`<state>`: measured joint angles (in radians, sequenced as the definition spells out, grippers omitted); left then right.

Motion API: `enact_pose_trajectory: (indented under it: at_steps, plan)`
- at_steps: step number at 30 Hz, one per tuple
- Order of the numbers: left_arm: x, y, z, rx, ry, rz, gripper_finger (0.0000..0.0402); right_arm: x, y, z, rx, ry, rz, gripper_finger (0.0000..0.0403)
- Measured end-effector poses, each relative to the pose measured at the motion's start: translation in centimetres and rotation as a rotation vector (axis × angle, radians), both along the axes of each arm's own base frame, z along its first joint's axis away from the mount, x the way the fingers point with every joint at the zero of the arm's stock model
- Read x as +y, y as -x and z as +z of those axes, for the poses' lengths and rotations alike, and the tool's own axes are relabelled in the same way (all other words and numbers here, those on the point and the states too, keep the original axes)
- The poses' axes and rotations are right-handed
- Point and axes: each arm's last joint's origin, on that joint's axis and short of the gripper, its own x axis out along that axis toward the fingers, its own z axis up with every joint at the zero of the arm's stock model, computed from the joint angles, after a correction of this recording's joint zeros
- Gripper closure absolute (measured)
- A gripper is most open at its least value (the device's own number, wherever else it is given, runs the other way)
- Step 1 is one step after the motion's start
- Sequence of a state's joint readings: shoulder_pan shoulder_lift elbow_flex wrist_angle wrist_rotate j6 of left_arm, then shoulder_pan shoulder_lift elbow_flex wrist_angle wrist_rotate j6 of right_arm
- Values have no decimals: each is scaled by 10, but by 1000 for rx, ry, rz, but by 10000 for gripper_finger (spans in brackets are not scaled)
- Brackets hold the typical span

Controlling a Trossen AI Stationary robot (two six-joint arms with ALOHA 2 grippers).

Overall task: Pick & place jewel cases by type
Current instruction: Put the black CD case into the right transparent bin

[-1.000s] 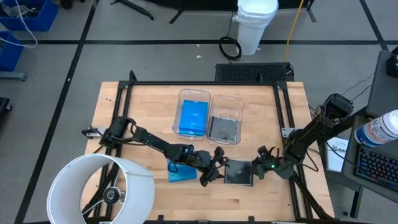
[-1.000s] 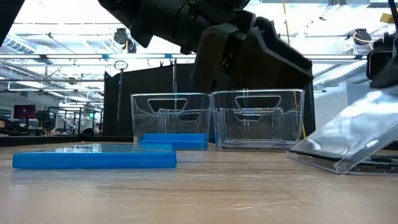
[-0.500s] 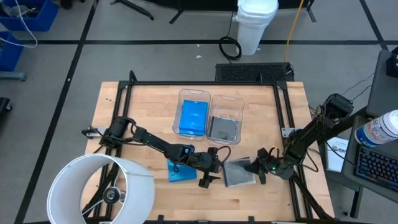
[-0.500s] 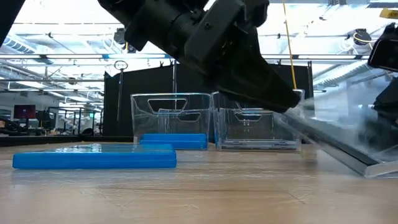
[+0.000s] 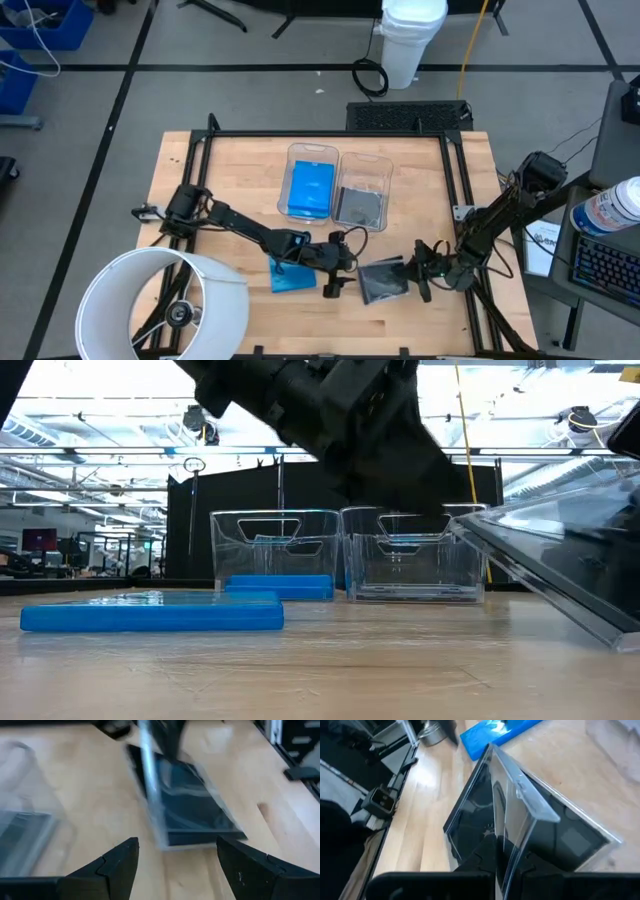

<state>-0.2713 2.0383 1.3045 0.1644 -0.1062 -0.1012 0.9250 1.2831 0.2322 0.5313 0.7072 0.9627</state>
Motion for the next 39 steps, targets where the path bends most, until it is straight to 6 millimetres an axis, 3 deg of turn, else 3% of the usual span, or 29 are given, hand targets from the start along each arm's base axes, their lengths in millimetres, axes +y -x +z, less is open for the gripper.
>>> enact_pose_trajectory:
  at_steps: [7,19,28,39]
  plan:
    - [1,8,11,43,18,94,133,9,4,2,-67,54,51,399]
    - [-14,4,22,-52,175,-84,133,22,-4,21,-183,346,92,399]
    - [-7,3,22,-60,219,127,133,17,-14,5,-123,390,59,399]
    - [1,4,16,-9,178,193,133,29,-36,4,-111,455,77,399]
